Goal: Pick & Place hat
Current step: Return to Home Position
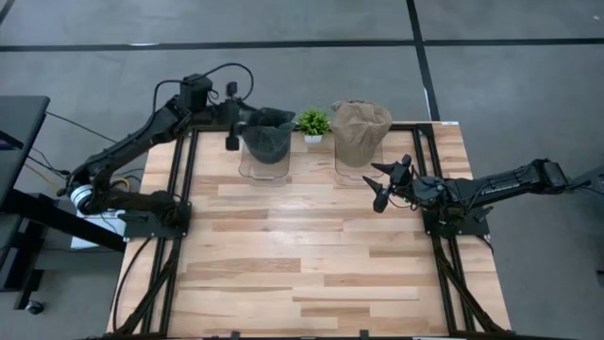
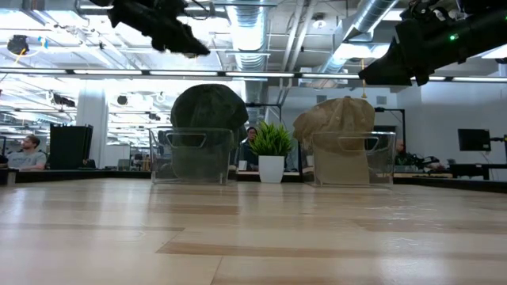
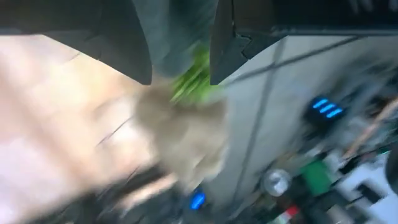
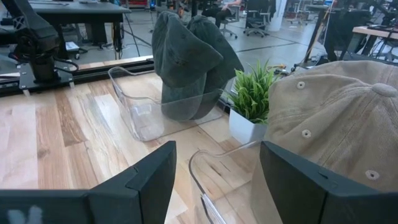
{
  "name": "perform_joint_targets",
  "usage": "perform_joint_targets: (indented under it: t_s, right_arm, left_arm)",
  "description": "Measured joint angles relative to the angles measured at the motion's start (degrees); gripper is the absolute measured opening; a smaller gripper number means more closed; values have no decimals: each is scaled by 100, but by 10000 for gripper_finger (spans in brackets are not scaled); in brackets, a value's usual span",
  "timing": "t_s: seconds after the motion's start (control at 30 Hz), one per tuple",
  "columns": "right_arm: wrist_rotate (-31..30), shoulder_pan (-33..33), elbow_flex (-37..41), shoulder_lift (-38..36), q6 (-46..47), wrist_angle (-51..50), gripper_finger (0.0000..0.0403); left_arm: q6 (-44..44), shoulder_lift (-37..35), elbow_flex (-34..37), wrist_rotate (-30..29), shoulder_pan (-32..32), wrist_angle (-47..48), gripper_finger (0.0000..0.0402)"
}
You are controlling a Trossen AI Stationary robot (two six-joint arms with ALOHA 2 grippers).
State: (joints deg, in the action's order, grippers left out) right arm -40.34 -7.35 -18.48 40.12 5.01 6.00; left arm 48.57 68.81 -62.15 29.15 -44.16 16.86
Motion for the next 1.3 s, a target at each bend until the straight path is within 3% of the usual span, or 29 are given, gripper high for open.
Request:
perform_joint_targets:
  t_s: [0.07, 0.17, 0.33, 0.5, 0.93, 1.3]
  right_arm:
    - [0, 0, 1, -1, -2, 0, 224]
    - [-2, 0, 0, 0, -2, 0, 223]
    - [-13, 0, 0, -2, -47, -37, 224]
    - [-15, 0, 0, 0, -94, -75, 223]
    - [-17, 2, 0, -1, -73, -85, 224]
    - [-15, 2, 0, 0, -52, -85, 223]
  left_arm:
    - [-311, 1, -2, 452, 115, 2, 159]
    - [-639, 55, -2, 598, 379, 13, 158]
    - [-902, 132, 238, 593, 858, -5, 143]
    - [-885, 137, 719, 109, 1124, -168, 107]
    - [-1539, 190, 1383, 67, 457, -1736, 9]
    - [-1908, 794, 1412, 69, 0, -1901, 7]
